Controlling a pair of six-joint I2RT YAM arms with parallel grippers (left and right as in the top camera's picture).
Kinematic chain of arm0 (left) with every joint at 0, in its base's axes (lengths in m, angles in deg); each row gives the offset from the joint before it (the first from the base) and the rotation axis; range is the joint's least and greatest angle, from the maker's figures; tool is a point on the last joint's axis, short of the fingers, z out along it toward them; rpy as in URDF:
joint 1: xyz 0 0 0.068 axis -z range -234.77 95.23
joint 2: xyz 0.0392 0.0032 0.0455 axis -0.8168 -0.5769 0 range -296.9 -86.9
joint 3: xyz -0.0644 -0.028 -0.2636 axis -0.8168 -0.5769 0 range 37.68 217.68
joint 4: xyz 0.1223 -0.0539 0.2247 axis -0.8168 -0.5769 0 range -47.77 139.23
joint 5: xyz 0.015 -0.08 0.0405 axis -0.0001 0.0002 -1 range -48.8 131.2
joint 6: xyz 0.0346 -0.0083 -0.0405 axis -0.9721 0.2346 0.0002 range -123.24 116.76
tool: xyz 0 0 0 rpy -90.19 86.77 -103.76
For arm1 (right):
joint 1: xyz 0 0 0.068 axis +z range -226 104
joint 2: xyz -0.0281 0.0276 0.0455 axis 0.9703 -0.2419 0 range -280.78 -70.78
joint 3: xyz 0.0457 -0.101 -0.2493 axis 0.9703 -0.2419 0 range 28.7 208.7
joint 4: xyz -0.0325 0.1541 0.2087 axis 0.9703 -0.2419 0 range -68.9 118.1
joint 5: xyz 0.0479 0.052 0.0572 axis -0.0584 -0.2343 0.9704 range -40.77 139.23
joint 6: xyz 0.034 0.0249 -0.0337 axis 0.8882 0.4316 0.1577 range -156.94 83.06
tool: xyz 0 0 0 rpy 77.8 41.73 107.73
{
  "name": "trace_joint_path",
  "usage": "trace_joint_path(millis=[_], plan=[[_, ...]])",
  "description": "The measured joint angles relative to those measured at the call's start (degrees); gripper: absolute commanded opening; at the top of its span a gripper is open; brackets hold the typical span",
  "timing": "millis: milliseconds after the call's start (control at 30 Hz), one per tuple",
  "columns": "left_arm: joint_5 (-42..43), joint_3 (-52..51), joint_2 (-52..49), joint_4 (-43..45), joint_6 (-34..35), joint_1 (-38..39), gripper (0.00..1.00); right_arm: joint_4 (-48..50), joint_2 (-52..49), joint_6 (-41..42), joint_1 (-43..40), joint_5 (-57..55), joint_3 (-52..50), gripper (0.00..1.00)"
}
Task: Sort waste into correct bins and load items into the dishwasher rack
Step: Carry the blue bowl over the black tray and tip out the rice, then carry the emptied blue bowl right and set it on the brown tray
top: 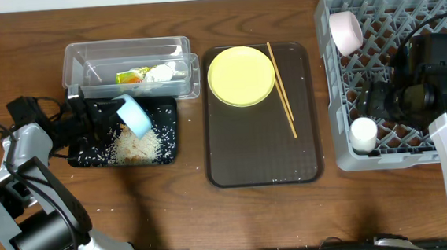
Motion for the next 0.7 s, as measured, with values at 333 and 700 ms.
trace_joint_path(millis=[333, 700], plan=[[2.69, 0.0, 0.0, 3.41, 3.15, -0.11, 0.06, 0.09, 0.0, -0.2, 0.0, -0.09, 0.0, 0.79], [5.31, 0.0, 0.37, 3.69, 4.94, 1.73, 0.06, 0.28, 0.0, -0.2, 0.0, -0.07, 0.0, 0.79]])
